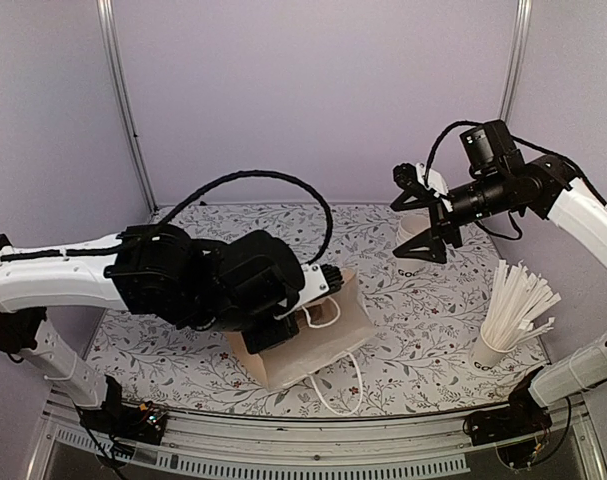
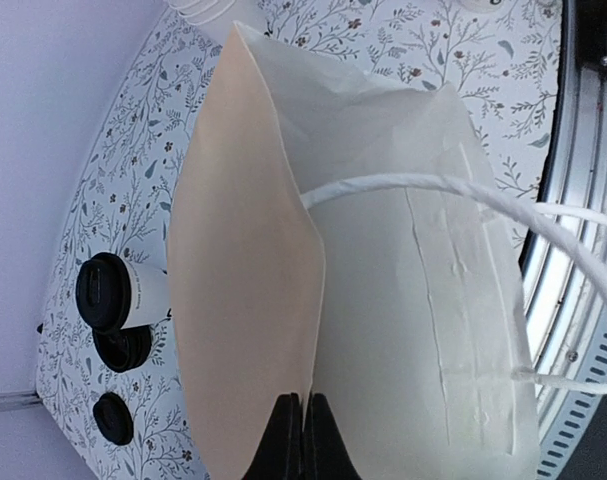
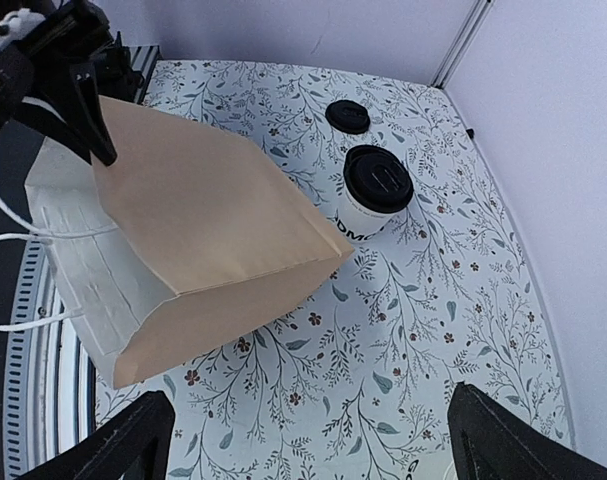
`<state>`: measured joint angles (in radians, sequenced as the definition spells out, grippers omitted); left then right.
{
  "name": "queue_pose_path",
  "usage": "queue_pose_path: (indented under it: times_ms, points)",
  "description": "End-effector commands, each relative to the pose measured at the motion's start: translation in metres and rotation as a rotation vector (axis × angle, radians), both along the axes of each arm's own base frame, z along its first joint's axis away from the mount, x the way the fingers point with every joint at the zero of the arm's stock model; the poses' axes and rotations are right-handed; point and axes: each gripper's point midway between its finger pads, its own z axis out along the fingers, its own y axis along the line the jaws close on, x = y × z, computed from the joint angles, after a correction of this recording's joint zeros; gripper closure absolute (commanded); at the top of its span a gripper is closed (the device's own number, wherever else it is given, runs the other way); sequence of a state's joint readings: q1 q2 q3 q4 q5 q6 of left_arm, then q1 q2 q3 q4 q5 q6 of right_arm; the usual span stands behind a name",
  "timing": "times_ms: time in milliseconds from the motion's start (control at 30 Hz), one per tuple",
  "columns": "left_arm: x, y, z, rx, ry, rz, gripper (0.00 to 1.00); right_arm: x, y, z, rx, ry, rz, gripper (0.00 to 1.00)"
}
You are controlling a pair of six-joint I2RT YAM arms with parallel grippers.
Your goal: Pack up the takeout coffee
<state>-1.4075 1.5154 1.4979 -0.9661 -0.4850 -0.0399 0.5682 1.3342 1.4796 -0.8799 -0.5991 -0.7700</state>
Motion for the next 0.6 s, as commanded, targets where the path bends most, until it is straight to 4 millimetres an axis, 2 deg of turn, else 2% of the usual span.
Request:
queue_pose_path:
  times_ms: [0,100,233,433,567]
  points:
    - [-0.016,-0.004,-0.01,0.024,0.006,0.033,1.0,0.004,-0.006,-0.002,-0.013,-0.017,-0.035,0.01]
    - [-0.021,-0.005,-0.017,0.048,-0.004,0.036,1.0,0.005,-0.006,-0.003,-0.019,-0.018,-0.04,0.01]
    - [-0.02,-0.004,-0.016,0.045,-0.016,0.04,1.0,0.007,-0.005,-0.005,-0.022,-0.011,-0.039,0.01]
    - [-0.009,-0.005,0.014,-0.045,-0.049,0.029,1.0,0.008,-0.004,-0.005,-0.023,-0.007,-0.037,0.01]
    - [0.012,0.013,0.032,-0.12,-0.011,0.066,1.0,0.008,-0.004,-0.005,-0.023,-0.008,-0.038,0.01]
